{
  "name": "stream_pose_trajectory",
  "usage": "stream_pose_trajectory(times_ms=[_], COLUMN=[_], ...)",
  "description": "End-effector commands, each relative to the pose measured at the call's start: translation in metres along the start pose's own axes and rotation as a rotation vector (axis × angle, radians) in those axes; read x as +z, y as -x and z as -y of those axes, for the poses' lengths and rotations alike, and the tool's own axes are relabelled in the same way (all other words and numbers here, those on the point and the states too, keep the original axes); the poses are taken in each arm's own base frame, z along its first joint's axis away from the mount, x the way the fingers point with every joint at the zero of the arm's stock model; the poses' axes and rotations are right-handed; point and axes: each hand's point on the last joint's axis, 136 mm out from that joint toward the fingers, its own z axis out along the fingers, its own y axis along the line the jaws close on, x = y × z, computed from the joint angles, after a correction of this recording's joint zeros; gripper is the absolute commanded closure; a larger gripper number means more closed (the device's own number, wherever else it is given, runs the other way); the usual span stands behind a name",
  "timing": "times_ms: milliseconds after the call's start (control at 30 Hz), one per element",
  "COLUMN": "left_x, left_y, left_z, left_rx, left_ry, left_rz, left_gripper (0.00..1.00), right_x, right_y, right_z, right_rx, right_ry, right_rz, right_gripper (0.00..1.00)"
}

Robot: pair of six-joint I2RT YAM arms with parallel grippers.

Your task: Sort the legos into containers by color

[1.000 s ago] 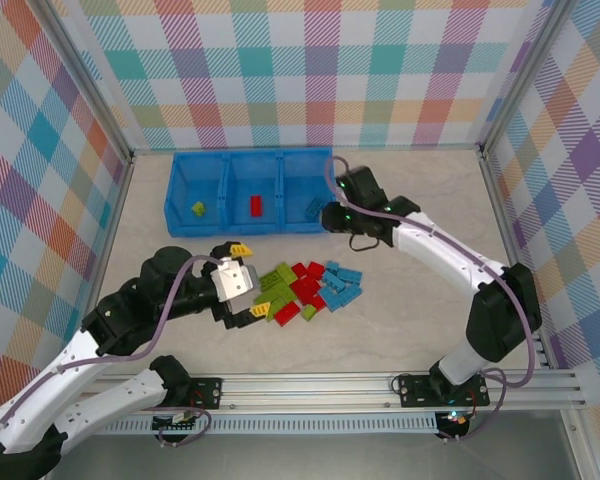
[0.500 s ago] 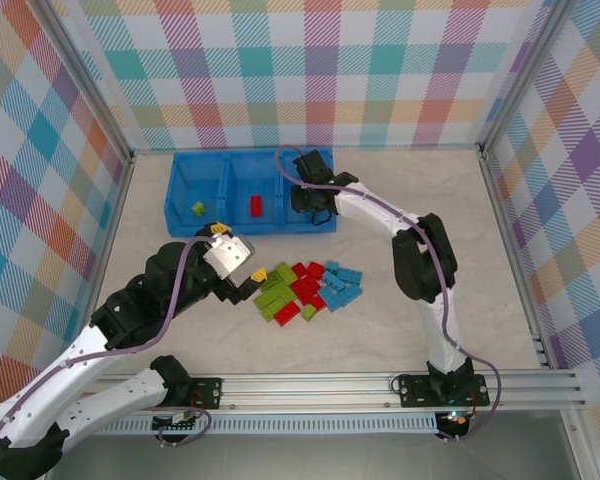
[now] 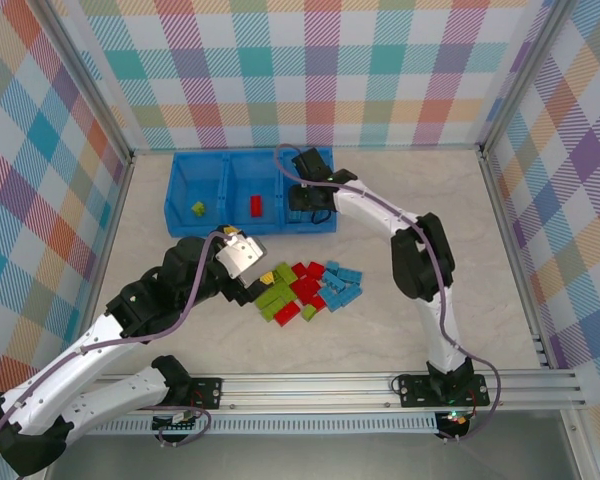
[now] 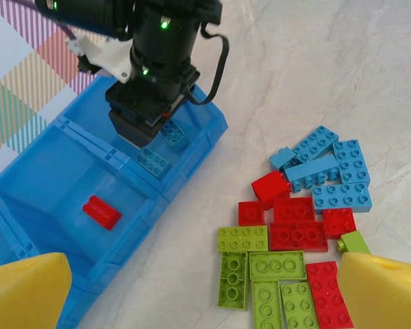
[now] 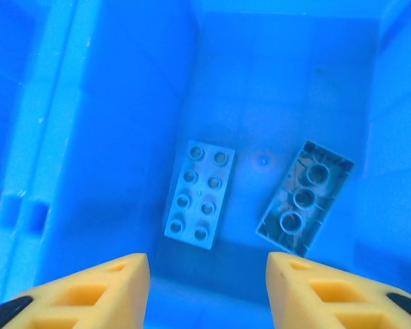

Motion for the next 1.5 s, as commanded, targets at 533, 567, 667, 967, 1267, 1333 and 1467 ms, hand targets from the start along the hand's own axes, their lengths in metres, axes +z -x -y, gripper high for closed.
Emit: stream_pose_trajectory(times_ms=[533, 567, 667, 967, 1267, 1333, 1467], left_x=[0.078, 0.087, 0.113, 0.154, 0.168, 0.169, 0.171], left_y=[-0.116, -0.123, -0.14, -0.181, -0.199, -0.2, -0.206], left_z=[0.016, 0.019, 0.022, 0.01, 0.017, 0.016, 0.016], left_rx=[-0.453, -0.455, -0.435, -0.479, -0.572, -0.575, -0.589], left_ry=[0.039, 0.028, 0.024, 0.046, -0.002, 0.008, 0.026], left_rz=[-0.671, -0.702, -0.773, -0.855, -0.86, -0.858, -0.869], left_gripper=[0.0, 0.0, 0.0, 0.08, 0.31, 0.39, 0.49], right_x=[-0.242, -0.239, -0.236, -0.233, -0.231, -0.231, -0.231], right_y=[-0.173, -0.178, -0.186, -0.188, -0.185, -0.184, -0.182], right_z=[-0.016, -0.008, 0.001, -0.002, -0.002, -0.002, -0.004], right_rx=[-0.134, -0.125, -0.107, -0.069, -0.041, -0.036, -0.025], right_ry=[0.518, 0.475, 0.432, 0.461, 0.454, 0.454, 0.456], right_rz=[-0.237, -0.245, -0.266, -0.259, -0.241, -0.237, -0.241], right_gripper=[0.17, 0.16, 0.14, 0.1, 0.09, 0.09, 0.09])
